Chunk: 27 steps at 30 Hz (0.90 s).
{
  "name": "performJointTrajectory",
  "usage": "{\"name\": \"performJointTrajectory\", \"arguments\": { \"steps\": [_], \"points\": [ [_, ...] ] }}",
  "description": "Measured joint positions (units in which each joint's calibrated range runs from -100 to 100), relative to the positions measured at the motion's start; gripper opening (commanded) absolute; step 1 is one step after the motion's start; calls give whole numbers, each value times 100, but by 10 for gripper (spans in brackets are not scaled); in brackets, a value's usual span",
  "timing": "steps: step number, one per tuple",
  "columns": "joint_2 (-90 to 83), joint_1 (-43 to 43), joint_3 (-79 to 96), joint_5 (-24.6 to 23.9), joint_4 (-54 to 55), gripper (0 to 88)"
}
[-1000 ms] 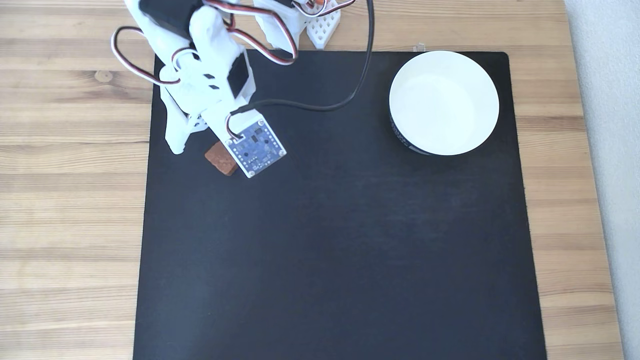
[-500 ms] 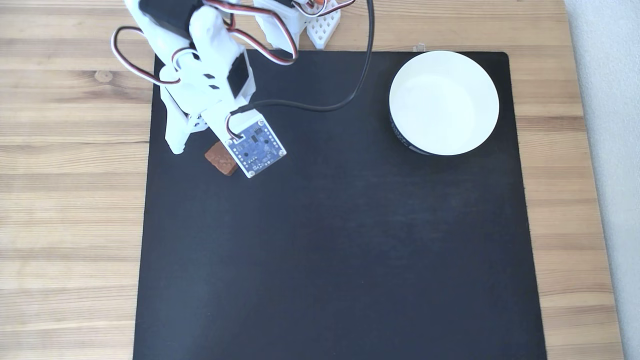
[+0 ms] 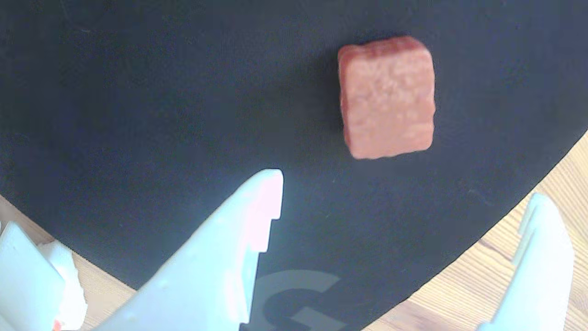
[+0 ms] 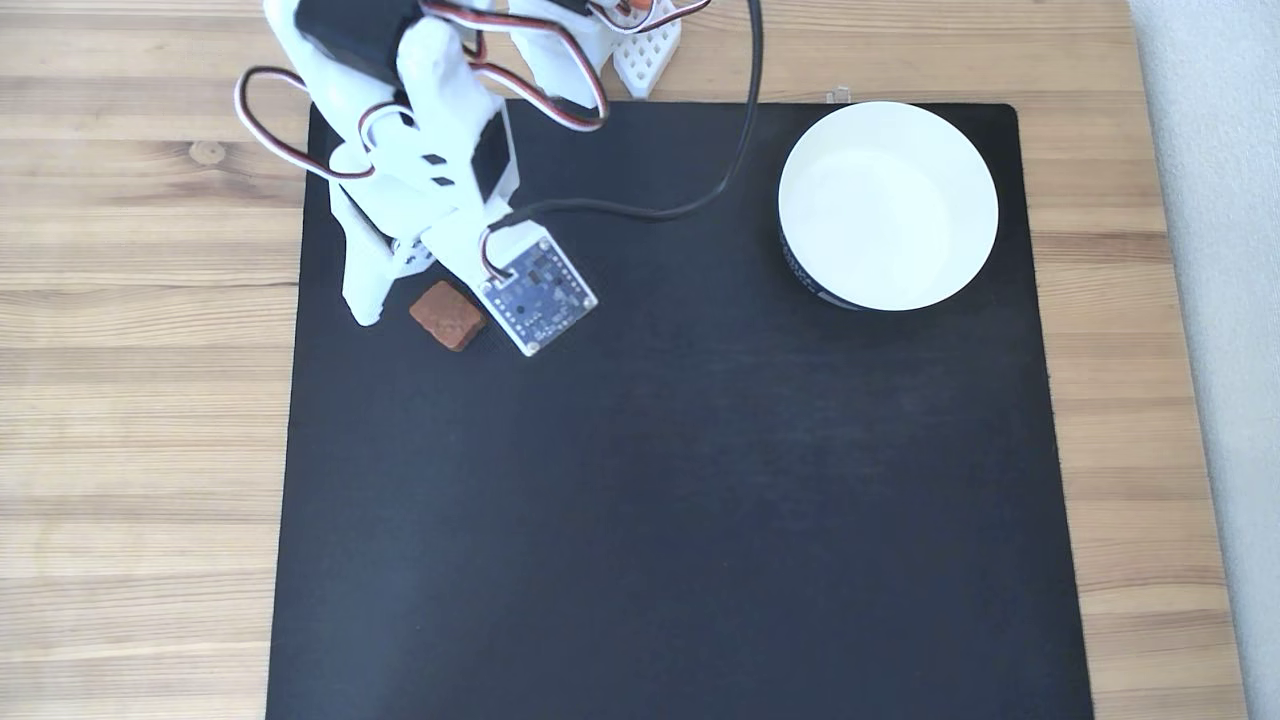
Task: Pick up the toy and place it on the plate
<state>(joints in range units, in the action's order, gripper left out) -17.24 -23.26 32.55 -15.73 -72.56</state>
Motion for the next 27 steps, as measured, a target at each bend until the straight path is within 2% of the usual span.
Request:
{"name": "performJointTrajectory", "arguments": {
  "steps": [14, 27],
  "points": [
    [0, 25, 0, 72, 8, 360],
    [1132, 33, -255, 82, 101, 360]
  ]
}}
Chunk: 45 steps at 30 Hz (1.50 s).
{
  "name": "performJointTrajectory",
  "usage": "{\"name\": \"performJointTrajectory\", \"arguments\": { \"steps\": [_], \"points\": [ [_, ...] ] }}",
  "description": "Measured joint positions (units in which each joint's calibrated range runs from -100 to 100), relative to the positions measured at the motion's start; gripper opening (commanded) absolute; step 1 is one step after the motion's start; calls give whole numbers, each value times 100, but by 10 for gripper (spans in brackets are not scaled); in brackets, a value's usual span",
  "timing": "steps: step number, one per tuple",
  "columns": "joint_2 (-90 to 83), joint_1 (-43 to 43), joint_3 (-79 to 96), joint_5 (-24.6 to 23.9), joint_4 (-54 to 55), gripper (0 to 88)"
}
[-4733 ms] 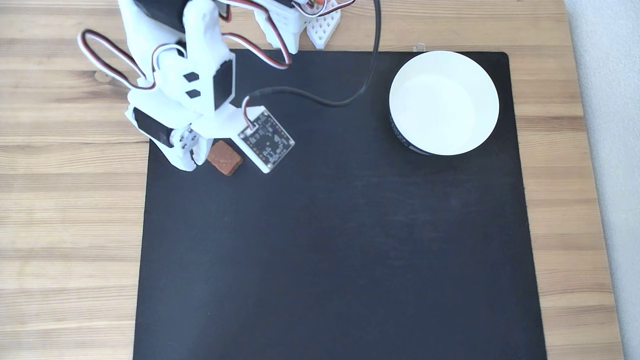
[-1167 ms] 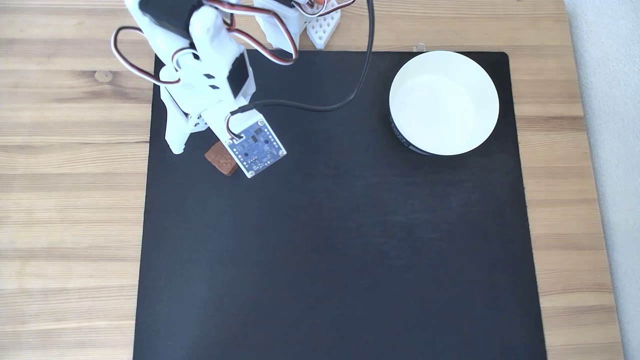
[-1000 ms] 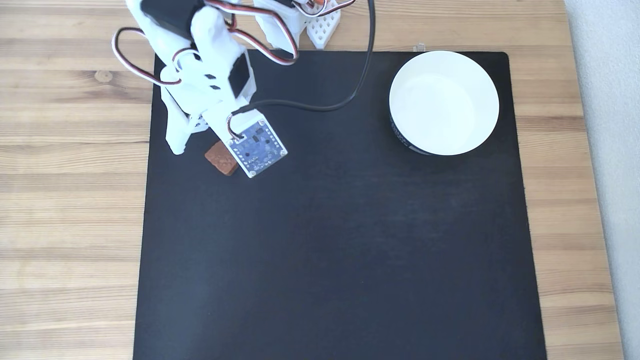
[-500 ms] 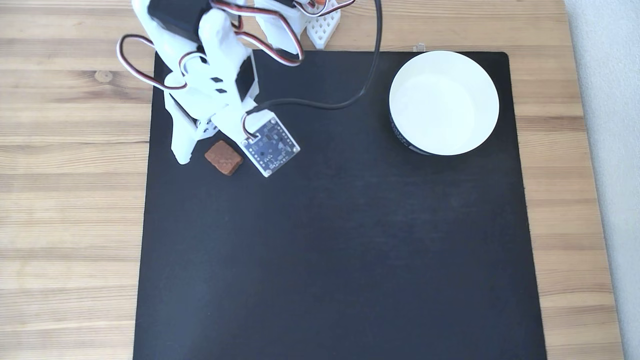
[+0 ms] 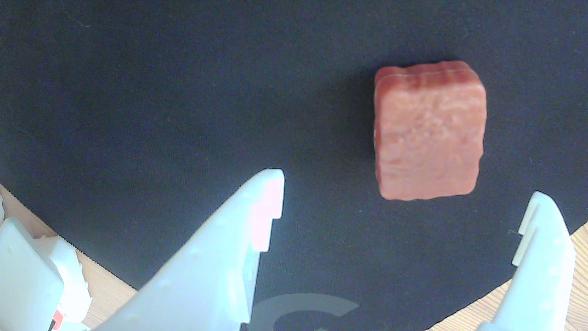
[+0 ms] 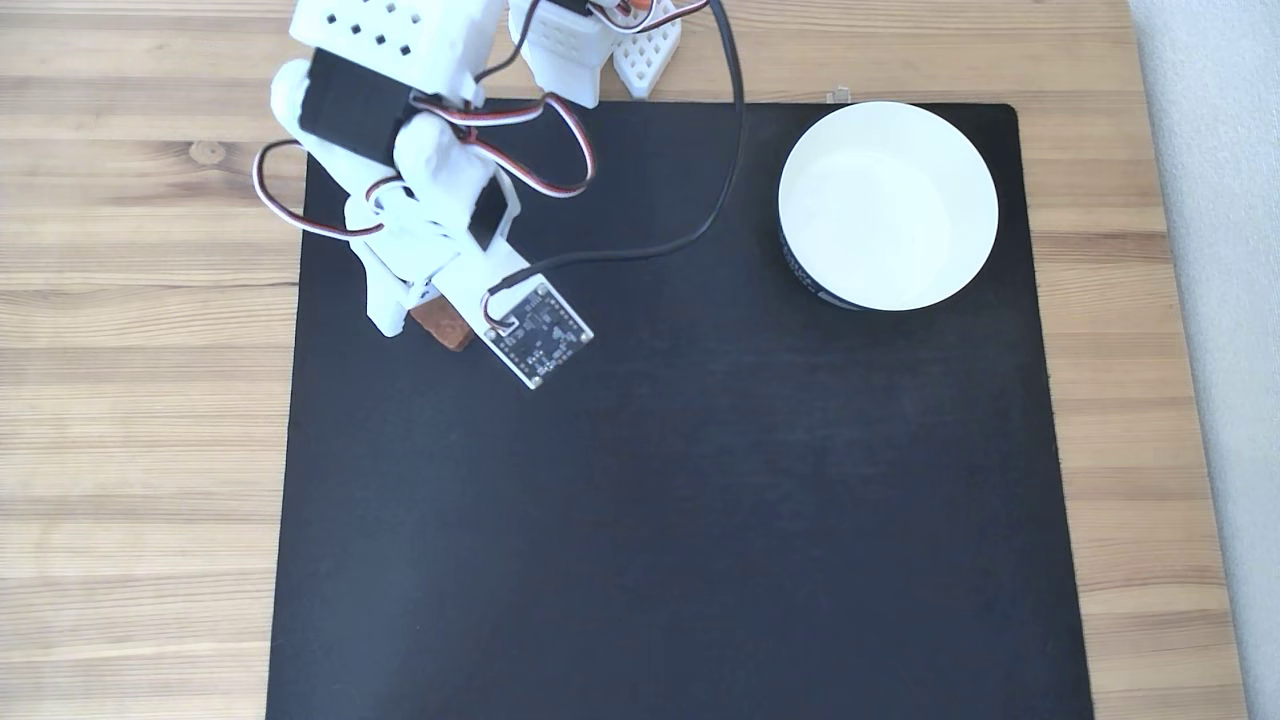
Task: Pick up the toy and place it on the plate
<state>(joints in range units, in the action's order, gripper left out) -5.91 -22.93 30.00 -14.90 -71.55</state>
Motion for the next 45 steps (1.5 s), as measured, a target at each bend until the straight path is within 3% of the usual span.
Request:
{"name": "performJointTrajectory", "arguments": {
  "steps": [25, 26, 30, 31, 32, 45],
  "points": [
    [1774, -8, -1143, -5, 76, 360],
    [1774, -8, -1143, -5, 76, 351],
    [1774, -8, -1153, -5, 76, 144],
    [1774, -8, -1153, -5, 127, 32],
    [1774, -75, -1285, -5, 144, 10],
    [1765, -50, -1313, -5, 152, 23]
  ]
}}
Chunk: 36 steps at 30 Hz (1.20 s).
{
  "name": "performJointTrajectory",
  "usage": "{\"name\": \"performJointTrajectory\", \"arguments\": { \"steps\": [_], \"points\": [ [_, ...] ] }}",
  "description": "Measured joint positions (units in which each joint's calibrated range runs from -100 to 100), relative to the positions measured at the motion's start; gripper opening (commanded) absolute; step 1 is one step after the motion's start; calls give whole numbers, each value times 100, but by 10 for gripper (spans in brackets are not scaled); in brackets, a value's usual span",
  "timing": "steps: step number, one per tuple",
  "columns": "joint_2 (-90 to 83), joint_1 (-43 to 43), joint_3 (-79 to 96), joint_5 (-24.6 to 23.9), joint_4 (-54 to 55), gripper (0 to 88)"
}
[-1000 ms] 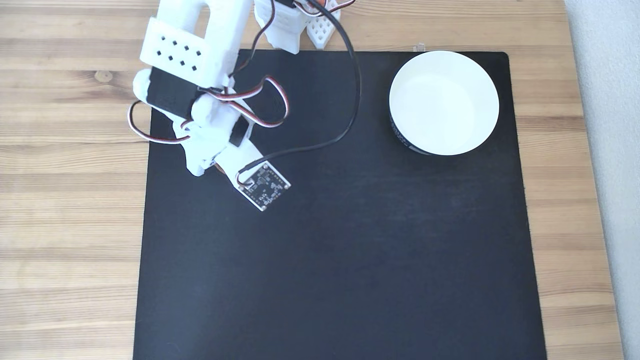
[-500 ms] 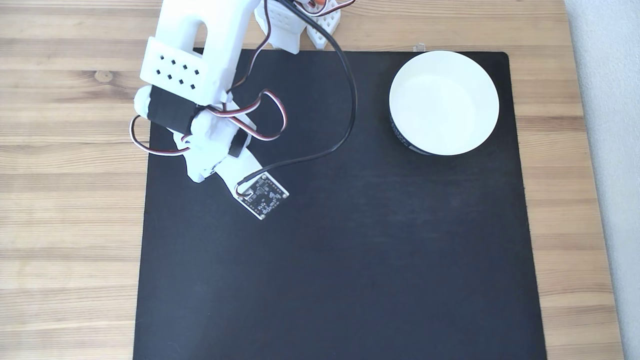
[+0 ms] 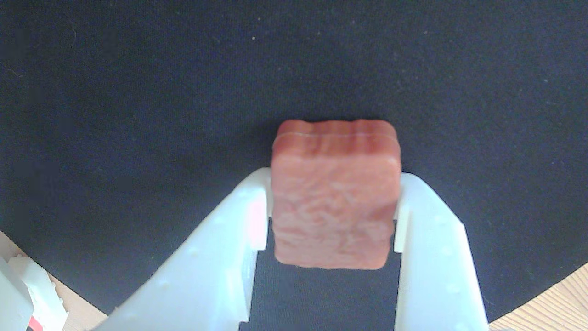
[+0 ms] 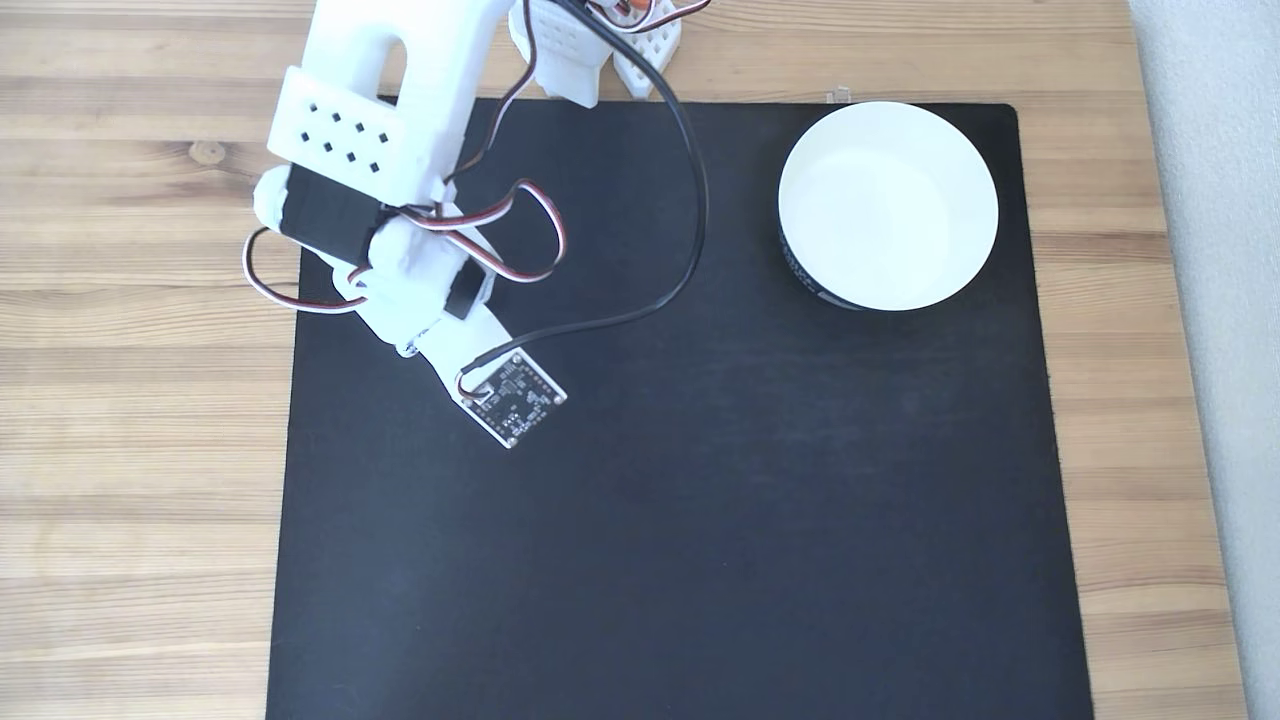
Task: Pick up the toy and place it on the plate
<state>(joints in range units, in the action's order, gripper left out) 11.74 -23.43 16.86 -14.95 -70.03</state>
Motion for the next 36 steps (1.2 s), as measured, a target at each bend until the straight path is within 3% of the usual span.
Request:
{"name": "performJointTrajectory", "arguments": {
  "steps": [14, 30, 36],
  "points": [
    [-1266, 1232, -1370, -10, -515, 23],
    [-3031, 4819, -1304, -196, -211, 23],
    [-3539, 5593, -435, -396, -17, 24]
  ]
}}
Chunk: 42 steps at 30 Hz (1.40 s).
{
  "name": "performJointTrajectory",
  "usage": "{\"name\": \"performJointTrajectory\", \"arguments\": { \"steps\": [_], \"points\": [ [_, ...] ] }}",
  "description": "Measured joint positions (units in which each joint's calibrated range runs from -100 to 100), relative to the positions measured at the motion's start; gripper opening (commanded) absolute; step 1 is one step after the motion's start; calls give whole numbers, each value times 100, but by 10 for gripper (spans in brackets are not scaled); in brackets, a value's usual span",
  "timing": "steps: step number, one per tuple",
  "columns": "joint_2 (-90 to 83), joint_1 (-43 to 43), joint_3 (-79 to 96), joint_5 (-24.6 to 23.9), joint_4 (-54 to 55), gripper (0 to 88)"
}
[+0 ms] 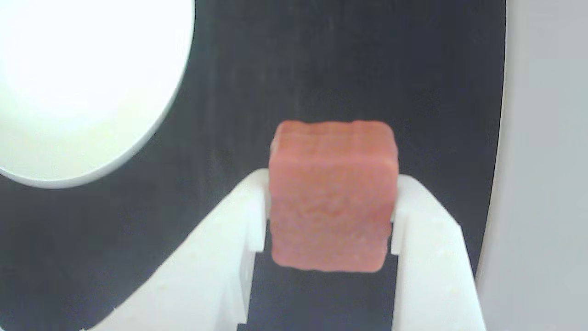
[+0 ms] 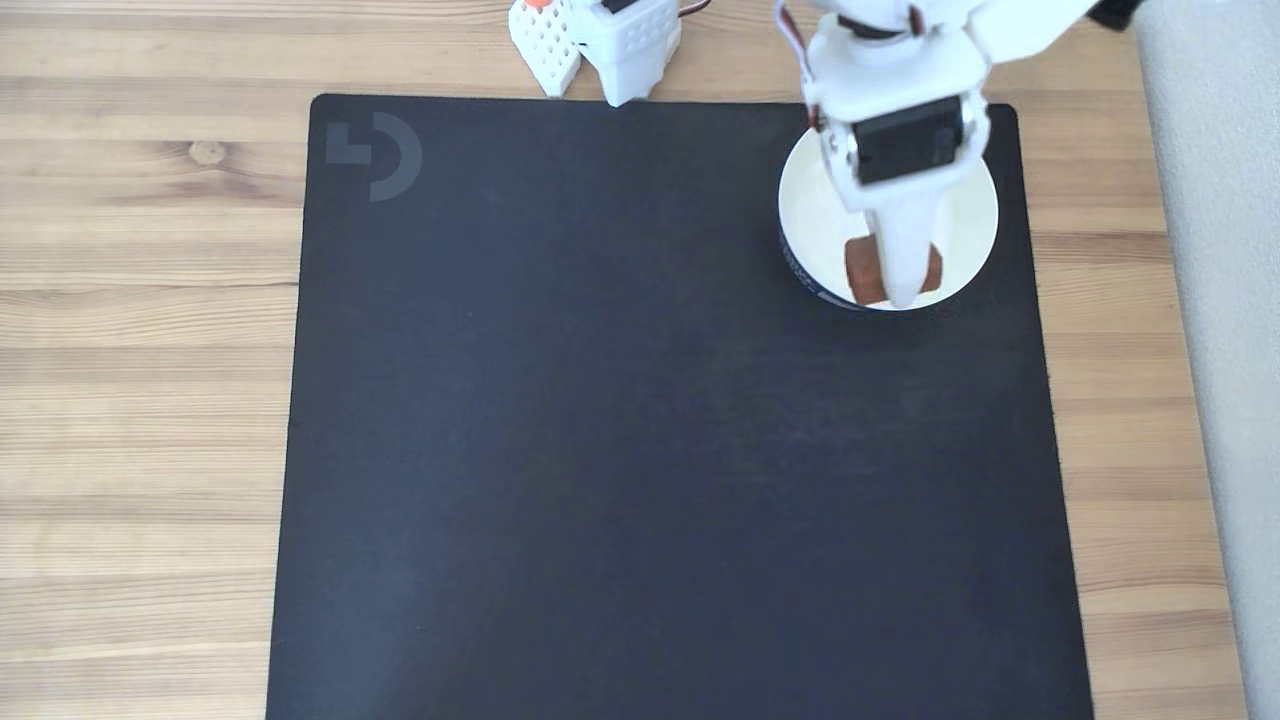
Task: Pick up the toy and place it on the plate
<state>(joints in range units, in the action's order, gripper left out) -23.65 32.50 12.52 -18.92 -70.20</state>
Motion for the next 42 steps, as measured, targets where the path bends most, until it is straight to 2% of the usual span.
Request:
{"name": "performJointTrajectory", "arguments": {
  "steps": [3, 8, 18, 22, 28, 29, 34, 42],
  "points": [
    [-533, 441, 973, -62, 532, 24],
    [-1532, 674, 2560, -185, 1461, 24],
    [-3122, 741, 4941, -206, 1815, 24],
    [-3789, 766, 5905, -206, 2296, 24],
    [-4313, 949, 6509, -206, 2600, 35],
    [-4313, 932, 6509, -206, 2600, 49],
    [-4313, 1182, 6509, -206, 2600, 229],
    [-4321, 1407, 6623, -206, 2600, 242]
  ]
}}
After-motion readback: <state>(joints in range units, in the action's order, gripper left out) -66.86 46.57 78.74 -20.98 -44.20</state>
